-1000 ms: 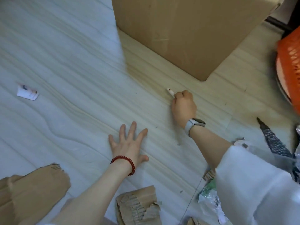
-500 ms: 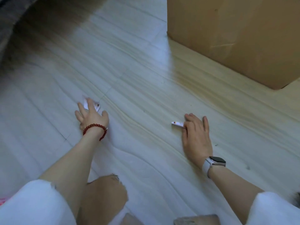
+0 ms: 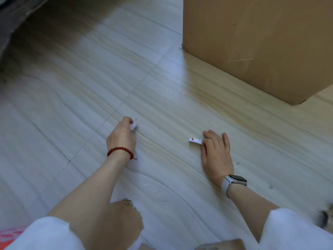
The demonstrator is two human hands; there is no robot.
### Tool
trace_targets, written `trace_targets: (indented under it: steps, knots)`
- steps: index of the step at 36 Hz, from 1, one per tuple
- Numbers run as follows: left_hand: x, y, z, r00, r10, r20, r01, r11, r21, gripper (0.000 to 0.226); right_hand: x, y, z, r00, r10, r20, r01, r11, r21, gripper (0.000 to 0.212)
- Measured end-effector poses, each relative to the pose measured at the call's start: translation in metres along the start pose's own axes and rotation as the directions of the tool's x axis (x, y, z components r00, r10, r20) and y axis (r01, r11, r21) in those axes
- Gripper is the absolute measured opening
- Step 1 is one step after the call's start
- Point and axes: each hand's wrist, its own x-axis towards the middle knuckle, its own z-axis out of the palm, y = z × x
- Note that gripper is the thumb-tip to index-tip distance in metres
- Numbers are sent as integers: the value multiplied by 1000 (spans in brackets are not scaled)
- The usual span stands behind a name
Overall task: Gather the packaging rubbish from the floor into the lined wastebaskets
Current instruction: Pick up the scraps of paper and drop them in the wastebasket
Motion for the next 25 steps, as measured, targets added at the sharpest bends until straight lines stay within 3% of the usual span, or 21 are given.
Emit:
trace_targets:
  steps: [3,7,11,19,22,25]
  knots:
    - [-11,14,-20,1000,-4,11,5,996,-85,34,1,-4,-5,998,31,47,-32,999,17,19]
    - [-28,27,-66,990,57,-133,-87,970,-229,22,4,-23,-23,959,211,190,-246,951,187,15]
    - [-48,22,-126,967,106,-231,-176,935,-307,14,11,-81,-59,958,256,132,-288,861,419,11]
    - [-100,-56,-248,906,-24,-422,-159,905,-394,26,33,-252,-123,984,-89,155,-55,673,738,7]
    - [-133,-98,-273,887,-120,-446,-87,905,-417,38,19,-310,-141,951,-236,202,-30,578,816,14]
    - [-172,-140,-284,868,-176,-465,-31,914,-404,42,-5,-354,-148,874,-432,224,64,558,827,20]
